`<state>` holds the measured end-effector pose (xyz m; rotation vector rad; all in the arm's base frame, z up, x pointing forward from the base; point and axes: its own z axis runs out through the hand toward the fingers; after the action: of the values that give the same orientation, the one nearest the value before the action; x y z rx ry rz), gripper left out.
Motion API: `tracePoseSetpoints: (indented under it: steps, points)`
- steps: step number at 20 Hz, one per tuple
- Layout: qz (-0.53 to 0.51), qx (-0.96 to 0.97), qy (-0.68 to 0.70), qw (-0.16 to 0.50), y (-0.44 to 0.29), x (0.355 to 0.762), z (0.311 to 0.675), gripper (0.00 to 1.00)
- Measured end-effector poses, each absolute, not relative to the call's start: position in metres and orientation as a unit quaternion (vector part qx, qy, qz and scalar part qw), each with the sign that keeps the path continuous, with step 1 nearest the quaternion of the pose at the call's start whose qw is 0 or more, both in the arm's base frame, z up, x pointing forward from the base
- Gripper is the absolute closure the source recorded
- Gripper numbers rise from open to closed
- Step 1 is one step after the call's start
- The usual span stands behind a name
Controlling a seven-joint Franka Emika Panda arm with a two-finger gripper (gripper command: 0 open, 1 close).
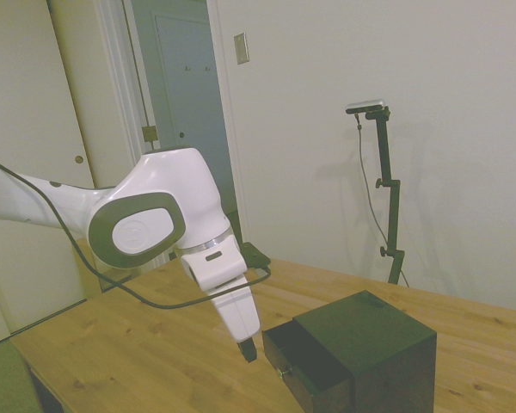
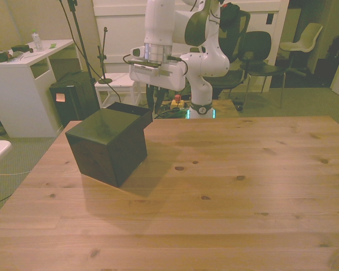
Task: Close the top drawer
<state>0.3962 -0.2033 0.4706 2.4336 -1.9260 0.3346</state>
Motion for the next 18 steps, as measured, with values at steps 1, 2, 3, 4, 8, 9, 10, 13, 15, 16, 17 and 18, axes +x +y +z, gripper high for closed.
tracePoseSetpoints:
  steps: [1,2,3,4,8,9,10,13,15,16,17,18]
  points:
    - [0.108,0.778,-0.619,0.010,-0.207,0.400,0.472,1.00]
    - [0.108,0.777,-0.620,0.011,-0.211,0.404,0.472,1.00]
    - [0.109,0.776,-0.622,0.011,-0.215,0.408,0.473,1.00]
    - [0.110,0.774,-0.623,0.012,-0.219,0.412,0.474,1.00]
    - [0.114,0.770,-0.627,0.015,-0.233,0.429,0.479,1.00]
    - [0.116,0.770,-0.627,0.016,-0.236,0.434,0.480,1.00]
    - [0.117,0.770,-0.627,0.017,-0.238,0.439,0.481,1.00]
    - [0.119,0.771,-0.626,0.020,-0.243,0.455,0.481,1.00]
    - [0.115,0.772,-0.625,0.022,-0.244,0.461,0.480,1.00]
    - [0.113,0.773,-0.624,0.023,-0.244,0.463,0.479,1.00]
    - [0.112,0.774,-0.623,0.024,-0.244,0.465,0.479,1.00]
    - [0.111,0.775,-0.622,0.024,-0.243,0.466,0.478,1.00]
